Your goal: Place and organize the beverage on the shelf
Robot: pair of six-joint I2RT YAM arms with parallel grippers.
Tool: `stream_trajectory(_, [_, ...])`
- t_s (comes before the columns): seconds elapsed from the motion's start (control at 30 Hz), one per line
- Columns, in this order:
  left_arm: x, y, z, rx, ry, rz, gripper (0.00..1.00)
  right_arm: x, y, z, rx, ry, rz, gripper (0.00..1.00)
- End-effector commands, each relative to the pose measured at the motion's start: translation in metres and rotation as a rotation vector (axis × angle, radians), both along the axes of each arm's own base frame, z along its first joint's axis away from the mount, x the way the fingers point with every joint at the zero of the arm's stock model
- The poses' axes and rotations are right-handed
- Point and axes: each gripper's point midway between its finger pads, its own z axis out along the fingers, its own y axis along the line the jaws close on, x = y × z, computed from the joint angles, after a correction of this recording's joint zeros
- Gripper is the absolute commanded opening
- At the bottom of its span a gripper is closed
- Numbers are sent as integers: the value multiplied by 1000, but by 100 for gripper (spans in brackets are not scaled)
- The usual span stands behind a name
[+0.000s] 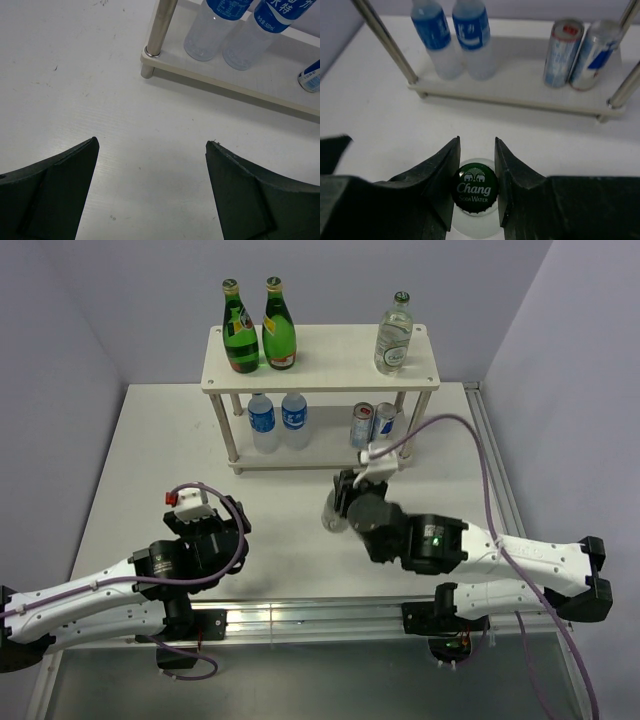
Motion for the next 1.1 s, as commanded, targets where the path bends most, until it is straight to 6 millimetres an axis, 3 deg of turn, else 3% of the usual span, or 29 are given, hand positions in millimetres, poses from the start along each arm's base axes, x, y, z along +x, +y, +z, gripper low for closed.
stream_trajectory(0.0, [2,-1,11,-25,-32,3,95,30,-8,117,143,-173,-32,0])
stream_trajectory(0.03, [2,-1,11,-26,-33,4,95,36,-10,130,144,-184,-31,0])
stream_trajectory(0.07, [2,0,11,-25,-32,7,95,49,-16,157,142,-218,-58,0])
stream_trajectory(0.13, [2,0,11,-24,-31,10,95,58,-14,182,135,-246,-38,0])
stream_trajectory(0.17, [2,0,10,-20,-29,8,95,68,-17,208,135,-278,-59,0])
stream_trajectory(0.2, [2,0,10,-22,-30,10,95,73,-18,220,134,-290,-63,0])
stream_trajectory(0.23, [2,0,11,-22,-30,12,94,81,-4,220,89,-284,-33,0])
stream_trajectory(0.27, [2,1,10,-24,-30,13,94,83,-12,251,139,-318,-42,0])
stream_trajectory(0.3, [2,1,11,-23,-31,14,94,92,-17,261,141,-328,-64,0])
stream_trajectory(0.33, [2,1,11,-29,-33,12,94,105,-3,254,93,-309,-42,0])
stream_trajectory(0.37, [2,1,12,-31,-33,10,94,105,-13,285,147,-348,-59,0])
stream_trajectory(0.4, [2,0,11,-30,-33,7,94,114,-18,293,116,-363,-79,0])
stream_trajectory(0.43, [2,1,12,-34,-36,8,94,130,-5,281,52,-337,-70,0])
stream_trajectory(0.47, [1,1,12,-33,-34,7,95,128,-16,308,92,-377,-90,0])
stream_trajectory(0.63, [1,2,12,-39,-36,8,94,162,-31,330,75,-438,-160,0])
stream_trajectory(0.8, [1,1,12,-38,-34,7,94,176,-49,344,80,-495,-208,0])
stream_trajectory(1.07, [1,0,12,-44,-33,-2,94,198,-61,341,70,-511,-240,0])
